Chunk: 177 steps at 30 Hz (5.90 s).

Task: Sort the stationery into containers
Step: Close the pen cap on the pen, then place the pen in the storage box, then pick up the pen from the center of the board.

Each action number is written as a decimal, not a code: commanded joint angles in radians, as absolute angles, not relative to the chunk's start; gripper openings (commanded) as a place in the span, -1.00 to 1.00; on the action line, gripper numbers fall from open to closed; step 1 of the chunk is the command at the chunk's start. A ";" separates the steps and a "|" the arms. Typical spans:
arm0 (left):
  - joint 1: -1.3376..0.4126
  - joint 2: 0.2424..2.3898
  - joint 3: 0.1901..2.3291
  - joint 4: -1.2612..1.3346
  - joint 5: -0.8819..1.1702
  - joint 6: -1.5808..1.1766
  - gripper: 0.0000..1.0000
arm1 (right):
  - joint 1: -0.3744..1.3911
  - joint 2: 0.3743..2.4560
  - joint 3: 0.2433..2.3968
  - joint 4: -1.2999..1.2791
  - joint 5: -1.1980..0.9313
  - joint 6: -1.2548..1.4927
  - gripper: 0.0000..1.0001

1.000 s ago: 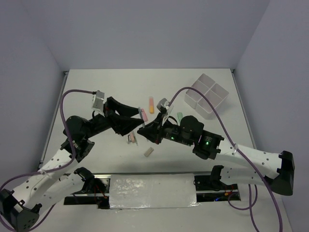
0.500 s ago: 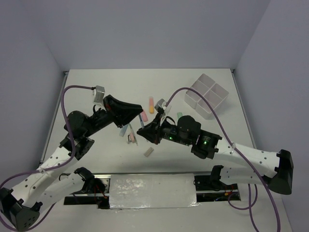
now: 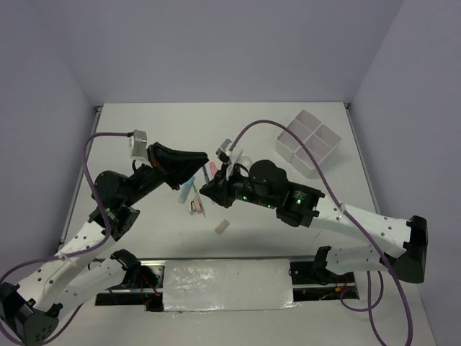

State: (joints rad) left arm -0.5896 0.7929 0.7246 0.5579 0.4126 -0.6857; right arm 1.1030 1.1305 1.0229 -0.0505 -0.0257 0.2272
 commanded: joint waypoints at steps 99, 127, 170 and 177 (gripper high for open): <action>-0.753 0.594 0.913 -0.709 -0.367 -0.457 0.99 | 0.037 1.752 1.212 0.581 0.150 -0.140 -0.91; -0.752 0.621 0.919 -0.735 -0.451 -0.498 0.99 | 0.139 1.419 1.253 0.280 0.174 0.129 0.45; -0.678 1.448 1.147 -0.601 -0.403 -0.929 0.49 | 0.940 1.076 0.842 -0.436 0.500 0.540 0.13; -0.678 1.597 1.209 -0.618 -0.442 -0.989 0.36 | 0.936 1.019 0.779 -0.410 0.485 0.528 0.13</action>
